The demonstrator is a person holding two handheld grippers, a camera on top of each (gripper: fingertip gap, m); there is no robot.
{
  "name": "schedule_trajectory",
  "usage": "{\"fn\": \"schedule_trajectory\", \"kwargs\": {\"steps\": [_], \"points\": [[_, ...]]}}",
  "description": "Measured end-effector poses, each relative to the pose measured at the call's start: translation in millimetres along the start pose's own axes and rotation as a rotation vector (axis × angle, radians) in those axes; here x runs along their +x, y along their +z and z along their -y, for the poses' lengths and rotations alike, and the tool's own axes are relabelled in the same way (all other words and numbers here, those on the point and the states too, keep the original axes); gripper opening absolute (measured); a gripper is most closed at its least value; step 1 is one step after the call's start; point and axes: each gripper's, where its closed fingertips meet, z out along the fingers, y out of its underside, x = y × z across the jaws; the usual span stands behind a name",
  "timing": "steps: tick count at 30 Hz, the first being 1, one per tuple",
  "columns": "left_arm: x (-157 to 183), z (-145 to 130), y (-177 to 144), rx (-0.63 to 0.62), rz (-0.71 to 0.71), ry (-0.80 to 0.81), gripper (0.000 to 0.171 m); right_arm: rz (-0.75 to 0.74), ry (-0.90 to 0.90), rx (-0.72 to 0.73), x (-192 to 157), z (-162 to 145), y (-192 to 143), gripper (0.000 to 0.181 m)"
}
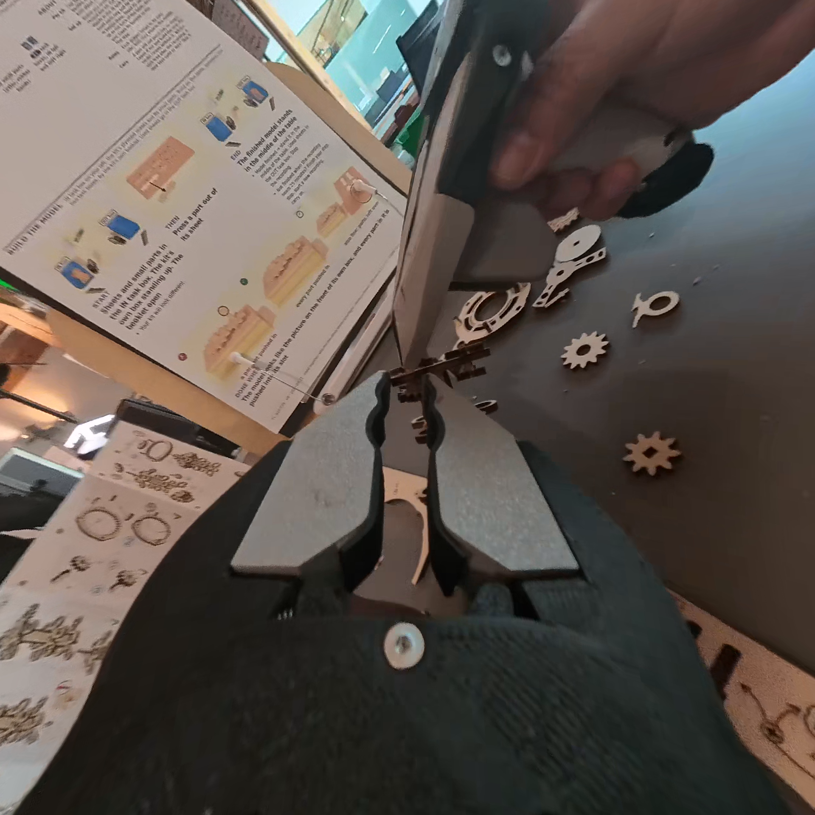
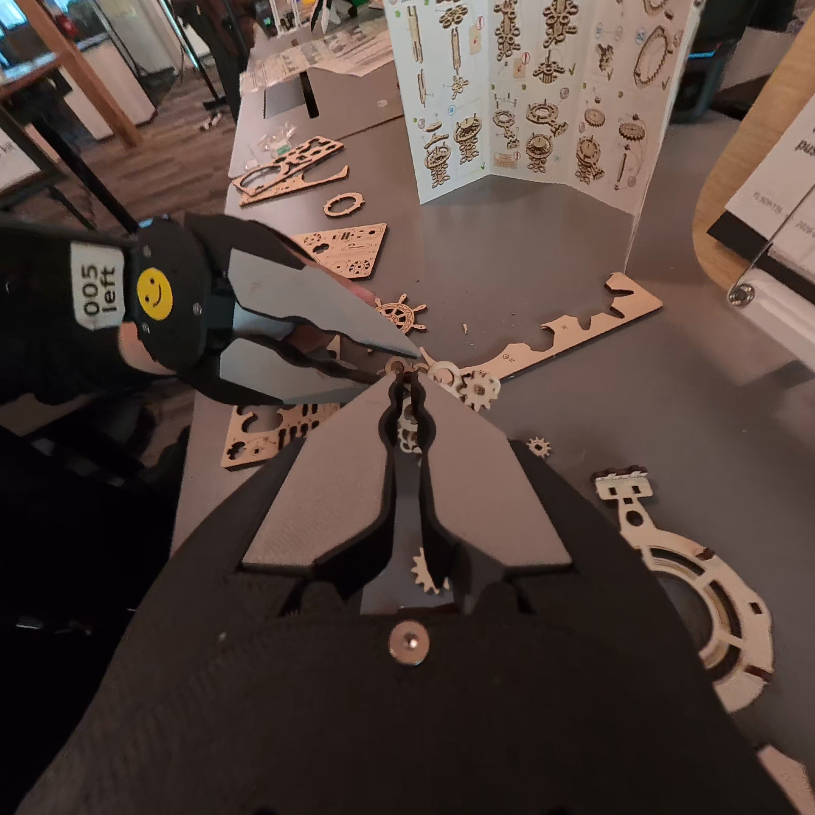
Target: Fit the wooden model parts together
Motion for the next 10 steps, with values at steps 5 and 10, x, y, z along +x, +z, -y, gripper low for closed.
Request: {"fn": "schedule_trajectory", "kwargs": {"steps": [5,10], "points": [[-3.0,2.8,0.4,-0.009,0.058,0.069,0.01,0.052,0.17,0.029,2.7,1.8,-1.3,0.0],[-3.7,3.1,-0.3,0.003,0.037,0.011,0.013,0.086,0.239,0.038,-0.7,-3.2,0.5,0.0]]}}
